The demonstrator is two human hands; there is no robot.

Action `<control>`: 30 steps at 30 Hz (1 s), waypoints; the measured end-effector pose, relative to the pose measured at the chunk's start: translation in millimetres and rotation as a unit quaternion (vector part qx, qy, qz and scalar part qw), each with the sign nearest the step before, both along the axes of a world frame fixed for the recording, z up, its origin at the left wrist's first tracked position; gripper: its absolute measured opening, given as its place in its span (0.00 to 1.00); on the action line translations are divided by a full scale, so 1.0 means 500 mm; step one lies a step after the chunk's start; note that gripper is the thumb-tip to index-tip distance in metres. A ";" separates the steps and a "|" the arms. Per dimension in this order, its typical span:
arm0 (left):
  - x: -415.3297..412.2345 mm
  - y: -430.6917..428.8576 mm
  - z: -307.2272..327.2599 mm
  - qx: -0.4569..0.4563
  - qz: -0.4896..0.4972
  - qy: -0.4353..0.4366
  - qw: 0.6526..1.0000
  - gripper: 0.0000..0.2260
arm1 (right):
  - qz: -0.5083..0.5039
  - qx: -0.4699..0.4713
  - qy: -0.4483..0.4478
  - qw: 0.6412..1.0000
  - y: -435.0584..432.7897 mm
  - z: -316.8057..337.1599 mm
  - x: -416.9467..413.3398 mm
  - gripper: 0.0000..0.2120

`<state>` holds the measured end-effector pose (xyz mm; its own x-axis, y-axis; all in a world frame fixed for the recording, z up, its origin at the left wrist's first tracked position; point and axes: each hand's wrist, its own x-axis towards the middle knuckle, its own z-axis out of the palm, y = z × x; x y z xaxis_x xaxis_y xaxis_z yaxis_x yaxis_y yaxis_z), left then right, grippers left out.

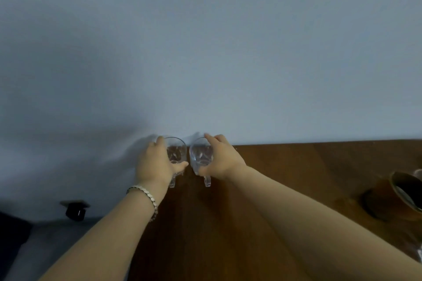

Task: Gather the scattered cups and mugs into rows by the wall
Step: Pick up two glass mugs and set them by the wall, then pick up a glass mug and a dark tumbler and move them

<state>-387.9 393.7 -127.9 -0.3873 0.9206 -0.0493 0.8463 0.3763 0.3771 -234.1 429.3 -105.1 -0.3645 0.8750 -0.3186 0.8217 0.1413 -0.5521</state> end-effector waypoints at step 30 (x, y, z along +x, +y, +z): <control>0.683 -0.435 0.183 -0.286 -0.253 -0.050 0.923 0.13 | 0.024 -0.115 -0.143 0.983 -0.512 0.154 0.833 0.16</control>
<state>-46.6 176.0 -36.2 0.1188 0.7939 -0.5963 0.9398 0.1039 0.3255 182.4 173.4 -27.9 -0.2703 0.7521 -0.6011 0.9432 0.0816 -0.3221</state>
